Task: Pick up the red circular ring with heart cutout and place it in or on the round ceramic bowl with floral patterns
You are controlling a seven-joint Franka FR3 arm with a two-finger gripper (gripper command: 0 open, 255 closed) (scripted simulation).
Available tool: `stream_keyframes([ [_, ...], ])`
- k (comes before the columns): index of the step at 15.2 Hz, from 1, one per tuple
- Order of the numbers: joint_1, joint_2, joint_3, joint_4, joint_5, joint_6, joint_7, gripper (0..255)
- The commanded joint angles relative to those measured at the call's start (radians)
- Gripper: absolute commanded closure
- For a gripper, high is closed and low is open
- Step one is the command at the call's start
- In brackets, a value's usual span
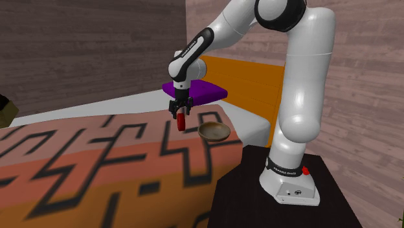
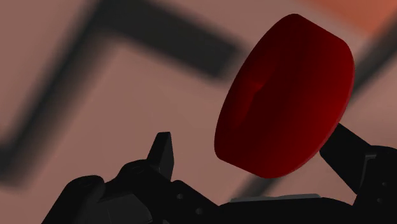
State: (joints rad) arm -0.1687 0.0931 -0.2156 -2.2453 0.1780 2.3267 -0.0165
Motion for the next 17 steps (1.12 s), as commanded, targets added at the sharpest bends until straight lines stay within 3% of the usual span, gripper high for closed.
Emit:
stream_keyframes([
  [1, 0.0, 0.001, 0.0, 0.0, 0.001, 0.001, 0.0, 0],
  [5, 0.0, 0.001, 0.0, 0.0, 0.0, 0.001, 0.0, 0],
  [6, 0.0, 0.001, 0.0, 0.0, 0.0, 0.001, 0.0, 255],
  [17, 0.0, -0.016, -0.001, 0.009, -0.008, -0.024, 0.008, 255],
])
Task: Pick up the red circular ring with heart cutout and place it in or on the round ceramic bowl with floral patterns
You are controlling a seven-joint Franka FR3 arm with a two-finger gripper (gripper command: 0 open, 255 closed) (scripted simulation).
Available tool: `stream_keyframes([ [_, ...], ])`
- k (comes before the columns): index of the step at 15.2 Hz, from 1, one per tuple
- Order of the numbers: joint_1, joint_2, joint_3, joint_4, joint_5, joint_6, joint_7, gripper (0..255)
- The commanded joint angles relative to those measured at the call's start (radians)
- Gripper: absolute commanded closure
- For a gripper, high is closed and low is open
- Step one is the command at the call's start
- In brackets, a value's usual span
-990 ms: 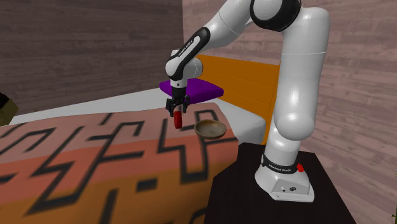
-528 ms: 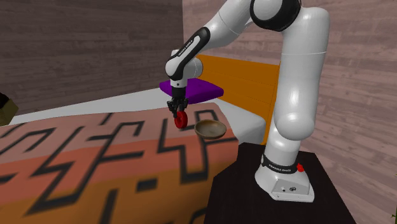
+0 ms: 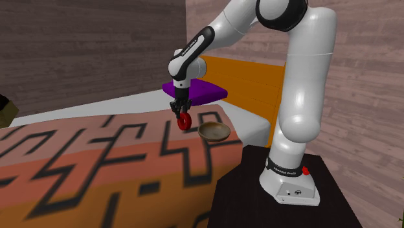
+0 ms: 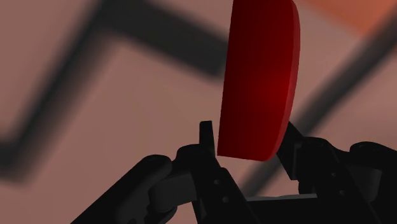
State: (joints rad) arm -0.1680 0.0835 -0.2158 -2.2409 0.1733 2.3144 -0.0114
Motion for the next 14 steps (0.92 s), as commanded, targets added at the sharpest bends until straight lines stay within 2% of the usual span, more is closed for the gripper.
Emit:
stream_keyframes([
  [1, 0.0, -0.015, -0.002, 0.009, -0.008, -0.024, 0.007, 255],
  [14, 0.0, -0.107, -0.004, 0.089, -0.051, -0.19, 0.049, 255],
])
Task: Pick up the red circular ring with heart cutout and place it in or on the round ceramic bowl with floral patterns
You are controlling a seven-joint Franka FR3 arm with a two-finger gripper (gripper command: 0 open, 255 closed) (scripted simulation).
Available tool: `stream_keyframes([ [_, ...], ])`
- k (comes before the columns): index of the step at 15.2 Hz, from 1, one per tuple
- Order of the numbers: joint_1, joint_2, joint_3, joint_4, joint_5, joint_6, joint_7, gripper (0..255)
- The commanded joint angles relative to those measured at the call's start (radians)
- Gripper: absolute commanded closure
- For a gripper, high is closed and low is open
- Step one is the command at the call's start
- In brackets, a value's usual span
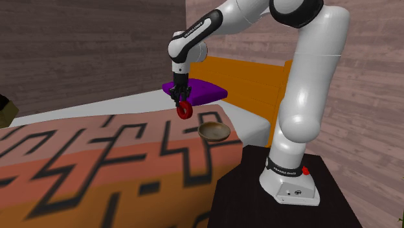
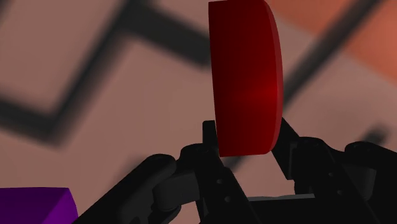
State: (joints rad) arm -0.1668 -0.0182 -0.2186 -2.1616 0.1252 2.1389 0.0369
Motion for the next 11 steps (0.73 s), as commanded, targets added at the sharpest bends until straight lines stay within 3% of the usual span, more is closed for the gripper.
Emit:
stream_keyframes([
  [1, -0.001, -0.011, -0.001, 0.017, -0.005, -0.027, 0.004, 255],
  [7, -0.001, -0.039, 0.0, 0.065, -0.017, -0.102, 0.017, 255],
  [11, -0.015, -0.199, -0.004, -0.094, -0.056, -0.099, 0.022, 255],
])
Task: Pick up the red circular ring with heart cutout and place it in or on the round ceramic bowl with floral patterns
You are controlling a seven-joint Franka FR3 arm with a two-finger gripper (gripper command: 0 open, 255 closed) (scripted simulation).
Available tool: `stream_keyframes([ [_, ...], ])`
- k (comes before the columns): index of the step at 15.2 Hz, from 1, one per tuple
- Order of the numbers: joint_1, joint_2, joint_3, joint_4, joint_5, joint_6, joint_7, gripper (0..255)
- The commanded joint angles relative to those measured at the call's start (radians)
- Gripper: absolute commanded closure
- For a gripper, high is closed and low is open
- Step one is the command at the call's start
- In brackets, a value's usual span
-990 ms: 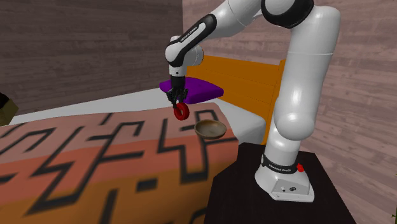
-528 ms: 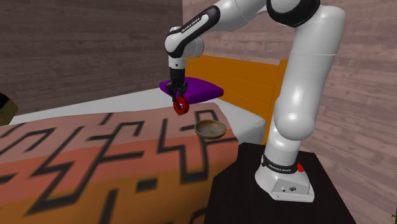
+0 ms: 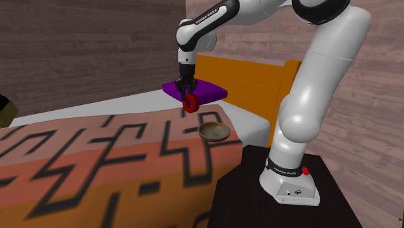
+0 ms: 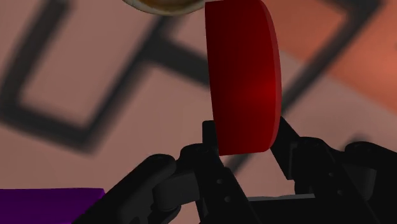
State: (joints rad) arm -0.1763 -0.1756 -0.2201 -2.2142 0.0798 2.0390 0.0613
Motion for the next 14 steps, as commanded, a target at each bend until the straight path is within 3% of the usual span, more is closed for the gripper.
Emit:
stream_keyframes([
  [1, -0.011, -0.082, -0.003, -0.078, -0.021, -0.002, -0.001, 255],
  [10, -0.082, -0.455, -0.006, -0.357, -0.105, -0.094, -0.004, 255],
  [14, -0.083, -0.439, -0.013, -0.401, -0.107, -0.035, -0.01, 255],
])
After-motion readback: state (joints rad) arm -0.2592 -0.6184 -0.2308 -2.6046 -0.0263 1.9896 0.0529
